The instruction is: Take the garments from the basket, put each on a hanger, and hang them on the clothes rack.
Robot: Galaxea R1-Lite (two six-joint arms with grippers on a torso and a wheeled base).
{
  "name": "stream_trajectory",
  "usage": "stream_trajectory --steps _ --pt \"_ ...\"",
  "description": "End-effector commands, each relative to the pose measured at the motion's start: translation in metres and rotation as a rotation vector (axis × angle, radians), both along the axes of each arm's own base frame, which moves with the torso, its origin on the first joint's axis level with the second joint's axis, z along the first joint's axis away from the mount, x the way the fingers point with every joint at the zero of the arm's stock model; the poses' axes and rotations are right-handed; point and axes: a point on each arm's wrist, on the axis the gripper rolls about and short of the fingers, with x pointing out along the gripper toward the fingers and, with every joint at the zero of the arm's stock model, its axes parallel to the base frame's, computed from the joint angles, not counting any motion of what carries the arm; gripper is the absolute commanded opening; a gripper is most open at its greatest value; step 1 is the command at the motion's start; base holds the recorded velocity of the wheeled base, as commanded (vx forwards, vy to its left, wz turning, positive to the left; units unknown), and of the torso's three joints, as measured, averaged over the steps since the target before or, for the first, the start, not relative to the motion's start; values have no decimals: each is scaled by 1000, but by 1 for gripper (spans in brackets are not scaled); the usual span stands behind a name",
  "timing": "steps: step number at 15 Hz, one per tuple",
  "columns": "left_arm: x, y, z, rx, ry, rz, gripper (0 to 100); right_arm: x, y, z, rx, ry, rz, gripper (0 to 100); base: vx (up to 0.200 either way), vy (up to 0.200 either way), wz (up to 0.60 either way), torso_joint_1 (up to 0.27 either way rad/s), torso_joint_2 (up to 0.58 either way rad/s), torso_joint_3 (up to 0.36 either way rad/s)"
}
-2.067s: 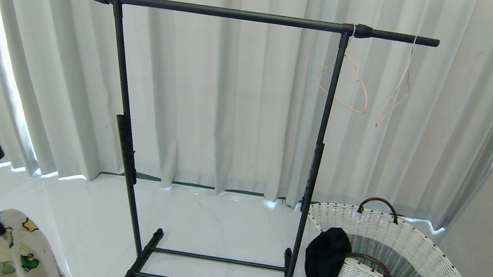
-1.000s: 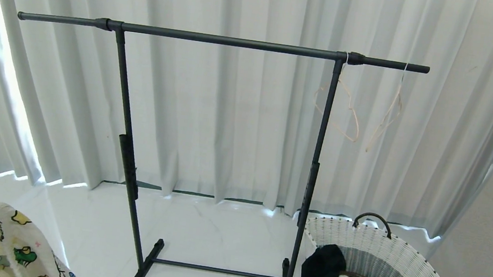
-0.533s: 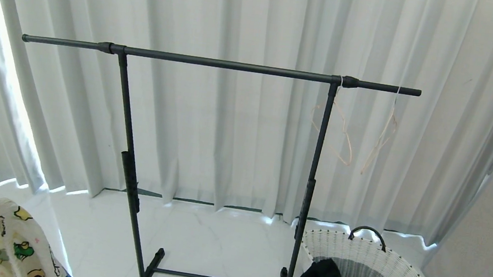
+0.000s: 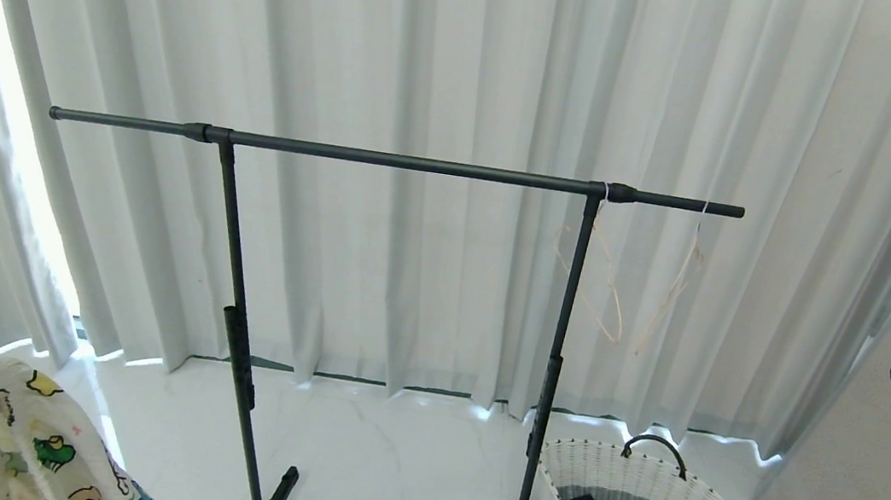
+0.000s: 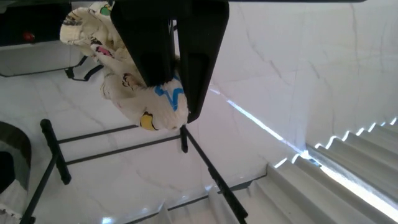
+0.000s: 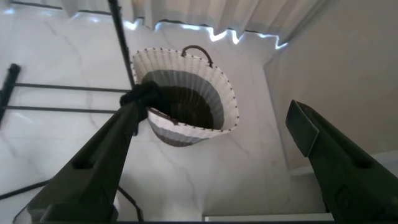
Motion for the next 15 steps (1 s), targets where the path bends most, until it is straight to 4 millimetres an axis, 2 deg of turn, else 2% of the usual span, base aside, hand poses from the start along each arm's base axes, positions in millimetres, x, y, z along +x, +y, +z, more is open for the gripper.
stream_trajectory --steps 1,4,12,15 --pt "0 0 0 1 1 0 0 0 0 -1 7 5 12 100 200 0 0 261 -559 -300" --pt "0 0 0 0 -1 0 0 3 1 -2 8 12 10 100 200 0 0 131 -312 -159" --pt "0 0 0 -2 -2 0 0 14 4 0 49 -33 36 100 200 0 0 16 -18 -11" --pt "0 0 0 -3 -2 0 0 29 7 -9 84 -22 8 100 200 0 0 4 4 2"
